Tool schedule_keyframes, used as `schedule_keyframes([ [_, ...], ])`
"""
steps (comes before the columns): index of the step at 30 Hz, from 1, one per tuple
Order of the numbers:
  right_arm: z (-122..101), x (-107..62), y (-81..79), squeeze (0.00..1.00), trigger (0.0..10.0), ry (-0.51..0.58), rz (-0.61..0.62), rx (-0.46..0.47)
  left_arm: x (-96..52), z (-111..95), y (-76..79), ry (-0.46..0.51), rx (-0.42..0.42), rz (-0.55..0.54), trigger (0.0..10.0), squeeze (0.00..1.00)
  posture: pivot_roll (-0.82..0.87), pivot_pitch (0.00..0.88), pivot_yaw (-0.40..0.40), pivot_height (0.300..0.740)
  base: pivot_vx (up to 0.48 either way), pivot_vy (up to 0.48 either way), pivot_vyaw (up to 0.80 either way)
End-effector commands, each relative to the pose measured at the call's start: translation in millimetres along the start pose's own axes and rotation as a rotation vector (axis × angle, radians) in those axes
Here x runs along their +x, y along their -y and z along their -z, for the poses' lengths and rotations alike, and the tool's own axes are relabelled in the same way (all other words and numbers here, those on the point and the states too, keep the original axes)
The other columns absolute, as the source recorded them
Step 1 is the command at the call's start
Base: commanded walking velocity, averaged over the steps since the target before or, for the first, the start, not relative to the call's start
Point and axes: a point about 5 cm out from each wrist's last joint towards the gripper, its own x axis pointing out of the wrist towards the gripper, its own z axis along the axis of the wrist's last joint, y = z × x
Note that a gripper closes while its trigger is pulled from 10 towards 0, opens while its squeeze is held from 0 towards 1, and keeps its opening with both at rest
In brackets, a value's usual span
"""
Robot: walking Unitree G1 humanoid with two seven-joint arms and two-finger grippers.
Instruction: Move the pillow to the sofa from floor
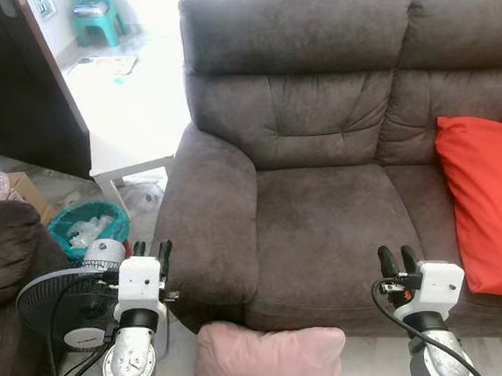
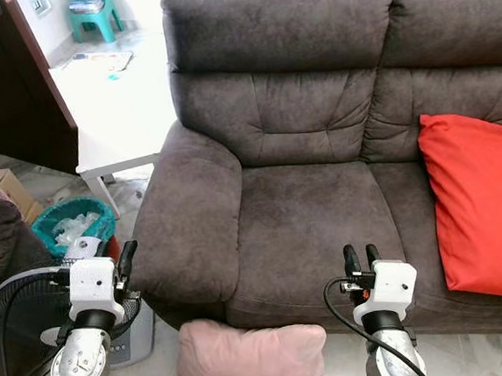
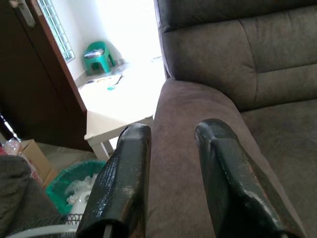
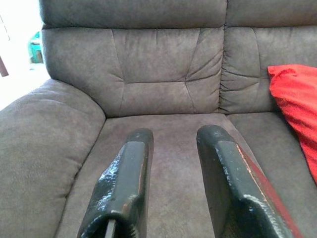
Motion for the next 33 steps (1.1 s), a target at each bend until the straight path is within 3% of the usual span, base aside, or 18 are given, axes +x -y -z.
schedule_keyframes([
  [1, 2.0, 1.2, 0.5, 0.00, 10.0, -0.022, 0.002, -0.007, 0.4, 4.6, 2.2, -0.030, -0.005, 0.013, 10.0, 0.00, 0.07, 0.042, -0.049, 0.740, 0.000, 0.000, 0.00],
  [12, 2.9, 5.5, -0.3, 0.00, 10.0, -0.037, 0.004, -0.016, 3.3, 3.3, 4.9, -0.026, -0.011, 0.026, 10.0, 0.00, 0.07, 0.046, -0.051, 0.740, 0.000, 0.000, 0.00],
  [28, 6.4, 6.6, 0.5, 0.00, 10.0, -0.053, -0.002, -0.029, 6.6, 3.8, 9.2, -0.028, -0.018, 0.040, 10.0, 0.00, 0.06, 0.041, -0.050, 0.636, 0.000, 0.000, 0.00],
  [33, 6.1, 7.0, 1.6, 0.00, 10.0, -0.040, -0.002, -0.035, 6.9, 4.3, 9.3, -0.029, -0.017, 0.040, 10.0, 0.00, 0.06, 0.040, -0.051, 0.626, 0.000, 0.000, 0.00],
])
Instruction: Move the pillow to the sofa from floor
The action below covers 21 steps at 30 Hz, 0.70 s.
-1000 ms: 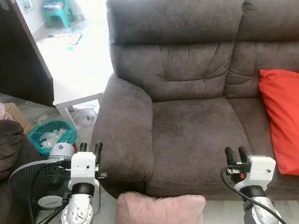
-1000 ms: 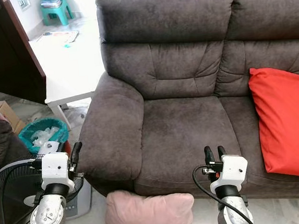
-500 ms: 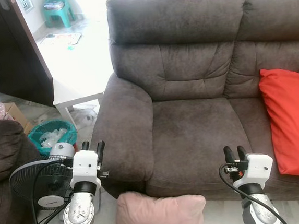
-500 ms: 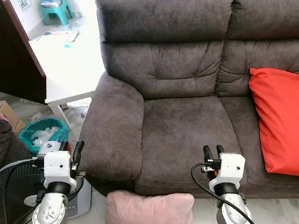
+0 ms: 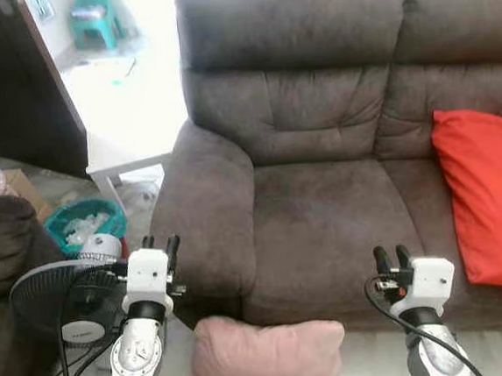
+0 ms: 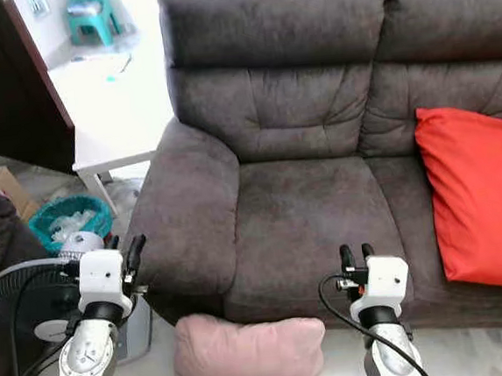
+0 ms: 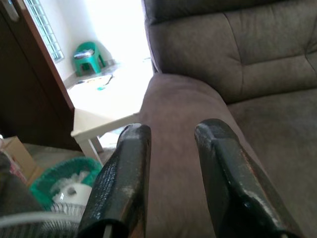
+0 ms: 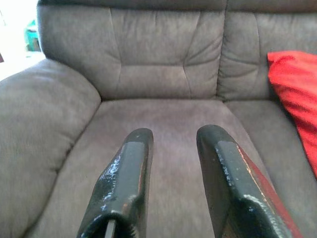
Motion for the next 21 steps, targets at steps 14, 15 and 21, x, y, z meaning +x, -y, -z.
schedule_keyframes([
  [14, 4.5, 0.3, 2.7, 0.00, 10.0, -0.012, 0.010, 0.001, -1.5, 6.1, 1.2, -0.029, -0.007, 0.014, 10.0, 0.00, 0.07, 0.044, -0.054, 0.626, 0.000, 0.000, 0.00],
  [15, 4.5, 0.3, 2.7, 0.00, 10.0, -0.012, 0.010, 0.001, -1.5, 6.1, 1.2, -0.029, -0.007, 0.014, 10.0, 0.00, 0.07, 0.044, -0.054, 0.626, 0.000, 0.000, 0.00],
  [21, 5.4, 1.2, 3.0, 0.00, 10.0, -0.014, 0.008, 0.004, -2.0, 6.8, 1.0, -0.033, -0.006, 0.013, 10.0, 0.00, 0.07, 0.045, -0.055, 0.626, 0.000, 0.000, 0.00],
])
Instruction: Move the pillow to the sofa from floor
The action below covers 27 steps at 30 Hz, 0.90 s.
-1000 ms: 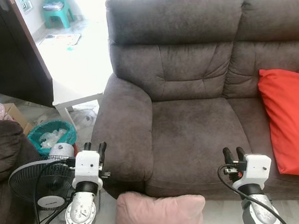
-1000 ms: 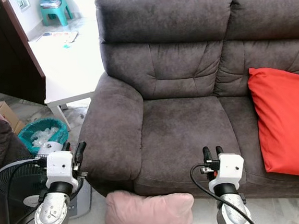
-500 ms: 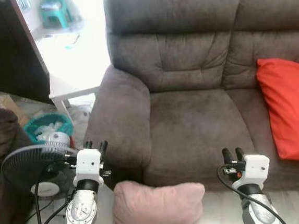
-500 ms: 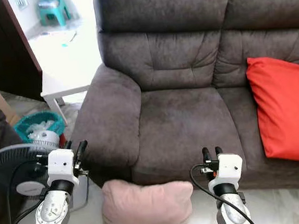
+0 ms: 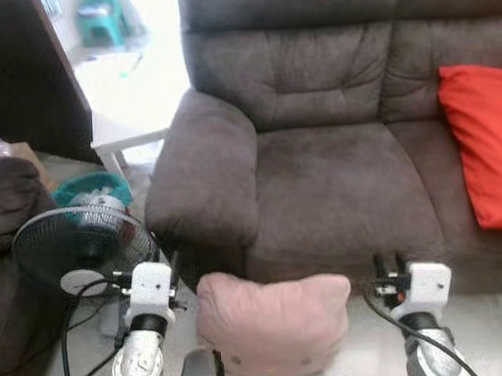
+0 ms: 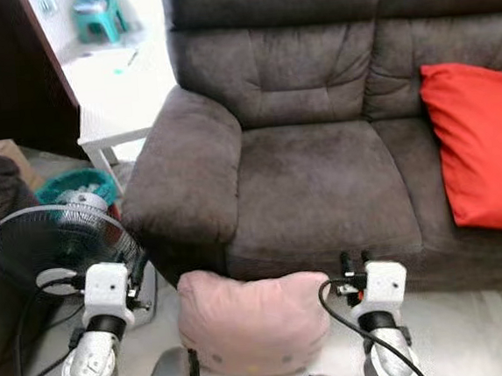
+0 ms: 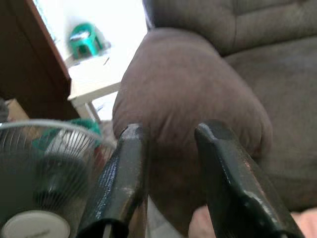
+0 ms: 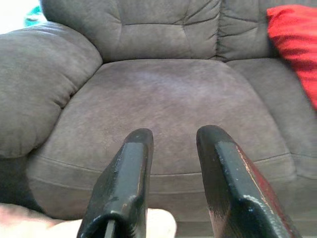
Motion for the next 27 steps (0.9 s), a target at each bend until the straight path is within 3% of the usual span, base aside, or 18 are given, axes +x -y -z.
schedule_keyframes([
  [1, -2.3, 1.6, 1.9, 0.00, 10.0, 0.014, 0.005, 0.003, 2.0, -3.8, -0.5, 0.017, -0.005, -0.002, 10.0, 0.00, 0.07, 0.045, -0.055, 0.626, 0.000, 0.000, 0.00],
  [10, -0.2, 2.9, 0.9, 0.00, 10.0, -0.004, 0.000, 0.004, 1.7, -2.5, -0.7, 0.012, -0.004, -0.002, 10.0, 0.00, 0.07, 0.047, -0.054, 0.626, 0.000, 0.000, 0.00],
  [23, -2.2, 3.5, -2.5, 0.00, 10.0, 0.001, -0.014, -0.001, 1.2, -1.1, -2.6, 0.008, 0.000, -0.013, 10.0, 0.00, 0.07, 0.050, -0.056, 0.547, 0.000, 0.000, 0.00],
  [27, -3.9, 3.0, -3.0, 0.00, 10.0, 0.019, -0.014, 0.003, 1.1, -1.1, -3.9, 0.010, 0.005, -0.021, 10.0, 0.00, 0.07, 0.049, -0.056, 0.547, 0.000, 0.000, 0.00],
])
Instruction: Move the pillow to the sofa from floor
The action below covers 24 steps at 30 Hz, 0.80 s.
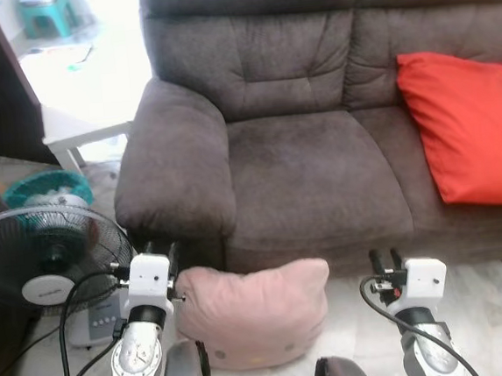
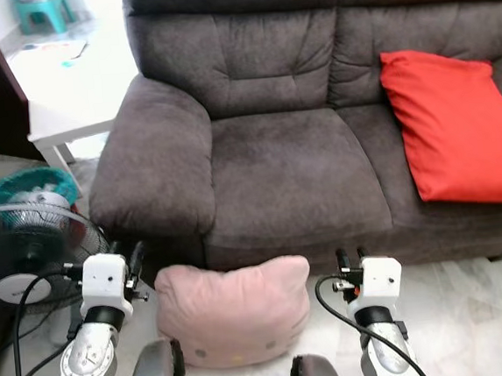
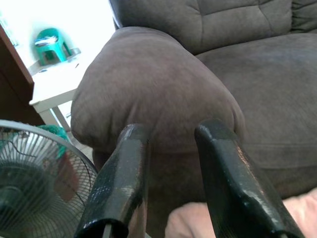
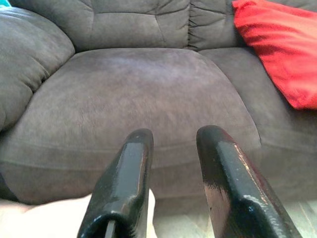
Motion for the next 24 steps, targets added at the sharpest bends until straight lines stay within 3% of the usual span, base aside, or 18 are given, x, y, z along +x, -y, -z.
schedule_keyframes([
  [1, -4.0, 0.3, 1.5, 0.00, 10.0, 0.020, 0.004, -0.002, -0.2, -0.1, -2.1, 0.005, 0.001, -0.015, 10.0, 0.00, 0.07, 0.049, -0.056, 0.547, 0.000, 0.000, 0.00],
  [24, -6.3, 0.5, -3.3, 0.00, 10.0, 0.021, -0.009, -0.001, 2.5, 0.0, -2.0, 0.004, -0.002, -0.015, 10.0, 0.00, 0.06, 0.040, -0.049, 0.547, 0.000, 0.000, 0.00],
])
